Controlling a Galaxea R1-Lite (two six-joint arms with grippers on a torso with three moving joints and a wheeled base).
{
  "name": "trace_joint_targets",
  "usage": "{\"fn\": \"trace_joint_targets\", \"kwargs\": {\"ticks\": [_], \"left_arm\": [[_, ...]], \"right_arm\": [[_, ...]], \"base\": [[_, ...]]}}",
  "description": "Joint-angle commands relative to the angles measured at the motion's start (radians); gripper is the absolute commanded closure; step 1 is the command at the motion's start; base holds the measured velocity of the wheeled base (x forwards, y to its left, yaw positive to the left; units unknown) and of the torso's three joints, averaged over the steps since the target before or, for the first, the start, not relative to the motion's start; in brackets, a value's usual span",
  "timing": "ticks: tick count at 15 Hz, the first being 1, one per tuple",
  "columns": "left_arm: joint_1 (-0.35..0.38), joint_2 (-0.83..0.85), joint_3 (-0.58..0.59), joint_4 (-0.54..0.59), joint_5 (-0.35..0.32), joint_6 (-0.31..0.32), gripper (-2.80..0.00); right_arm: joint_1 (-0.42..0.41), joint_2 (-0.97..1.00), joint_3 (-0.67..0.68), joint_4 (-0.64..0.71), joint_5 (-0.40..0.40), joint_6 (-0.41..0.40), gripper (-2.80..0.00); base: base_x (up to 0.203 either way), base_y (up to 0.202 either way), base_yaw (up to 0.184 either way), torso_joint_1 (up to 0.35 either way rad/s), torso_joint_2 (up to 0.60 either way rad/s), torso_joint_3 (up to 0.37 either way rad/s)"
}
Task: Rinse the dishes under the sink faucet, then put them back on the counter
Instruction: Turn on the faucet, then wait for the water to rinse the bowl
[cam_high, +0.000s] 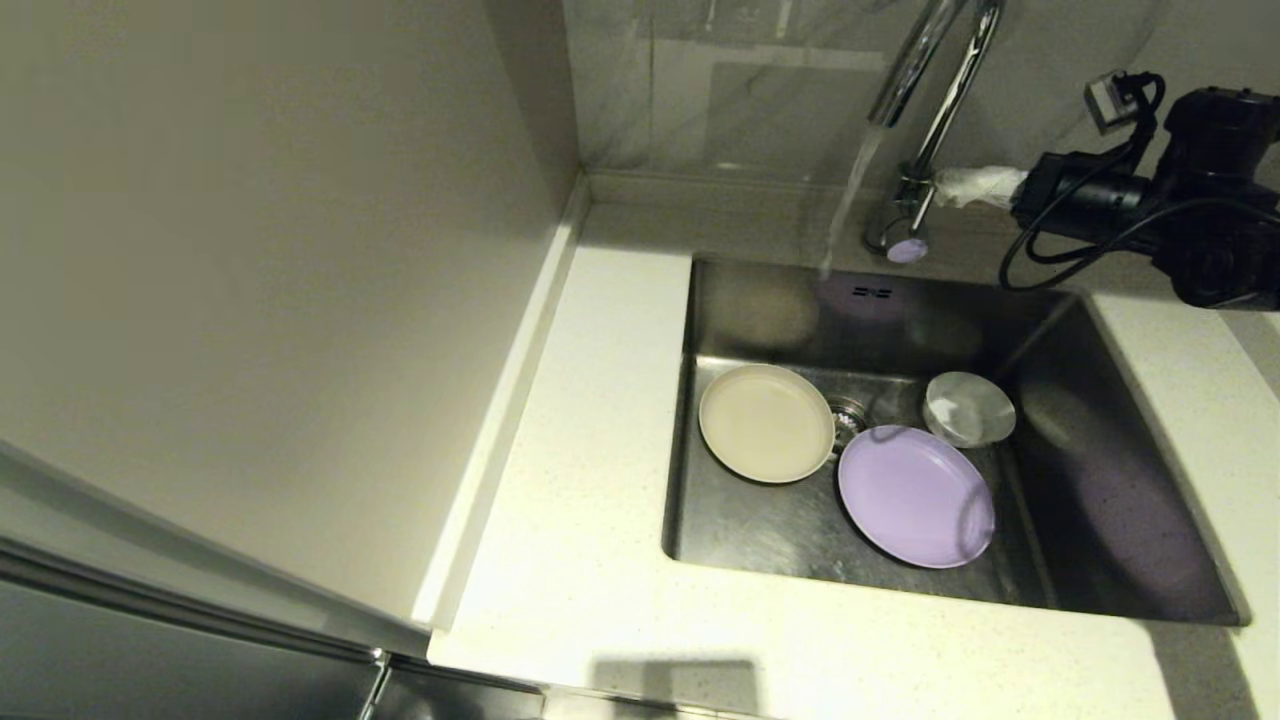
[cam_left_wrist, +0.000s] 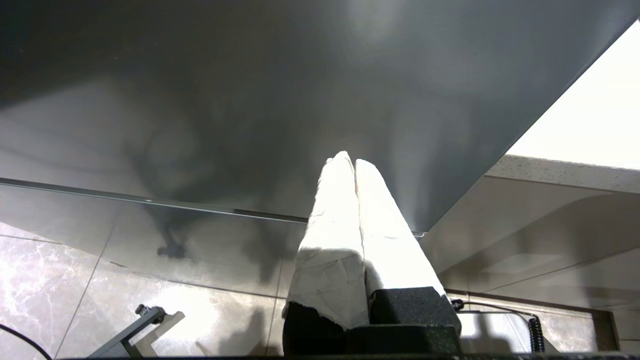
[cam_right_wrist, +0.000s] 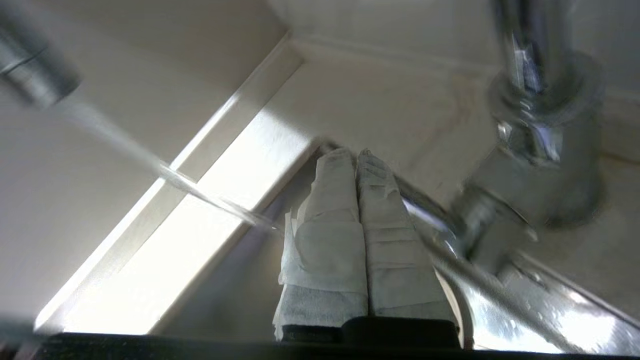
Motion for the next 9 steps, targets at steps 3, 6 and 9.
{"fn": "trace_joint_targets", "kwargs": {"ticks": [3,6,9], "left_arm": [[0.0,-0.002,0.0,-0.001,0.001,-0.001,0.0],[0.0,-0.002,0.0,-0.001,0.001,-0.001,0.0],[0.0,-0.002,0.0,-0.001,0.001,-0.001,0.0]], "right_arm": [[-0.036,-0.006,0.003,-0.007,0.04,0.004,0.0],[-0.055,-0.026,0.005,-0.011,-0.001,0.002,0.0],[-0.068,-0.038,0.014,0.007,-0.14,-0.054,0.0]], "base": [[0.0,0.0,0.0,0.0,0.0,0.0],[0.0,0.0,0.0,0.0,0.0,0.0],[0.0,0.0,0.0,0.0,0.0,0.0]]}}
